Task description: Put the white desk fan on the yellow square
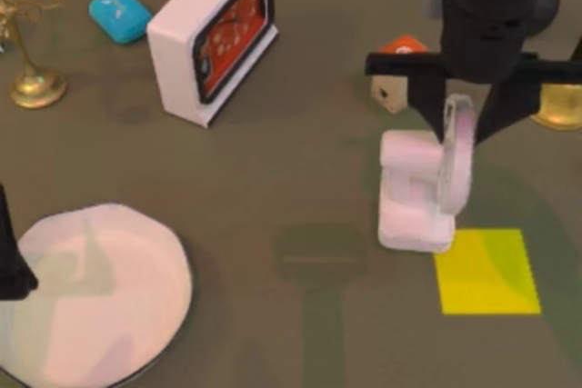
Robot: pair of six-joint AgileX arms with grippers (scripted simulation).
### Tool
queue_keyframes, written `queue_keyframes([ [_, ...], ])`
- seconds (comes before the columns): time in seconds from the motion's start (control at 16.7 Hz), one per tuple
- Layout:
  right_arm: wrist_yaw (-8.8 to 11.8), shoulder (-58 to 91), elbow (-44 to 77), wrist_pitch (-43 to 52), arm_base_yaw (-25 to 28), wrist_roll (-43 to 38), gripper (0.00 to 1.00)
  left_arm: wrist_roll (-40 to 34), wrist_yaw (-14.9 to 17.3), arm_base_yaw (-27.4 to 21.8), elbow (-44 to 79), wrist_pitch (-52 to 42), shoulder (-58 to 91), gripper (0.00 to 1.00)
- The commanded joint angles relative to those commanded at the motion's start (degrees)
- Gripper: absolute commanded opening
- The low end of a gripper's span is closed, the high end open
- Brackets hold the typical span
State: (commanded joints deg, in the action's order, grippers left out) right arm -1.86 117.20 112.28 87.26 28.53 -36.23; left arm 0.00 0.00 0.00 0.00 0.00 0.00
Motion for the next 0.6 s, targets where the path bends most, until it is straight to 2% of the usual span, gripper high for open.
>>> queue_keyframes([
  [0.6,0.9,-12.9,-16.4,-4.3,-0.9,-56.1,0.0,0.0,0.0,0.0,0.0,0.0,0.0,1.0],
])
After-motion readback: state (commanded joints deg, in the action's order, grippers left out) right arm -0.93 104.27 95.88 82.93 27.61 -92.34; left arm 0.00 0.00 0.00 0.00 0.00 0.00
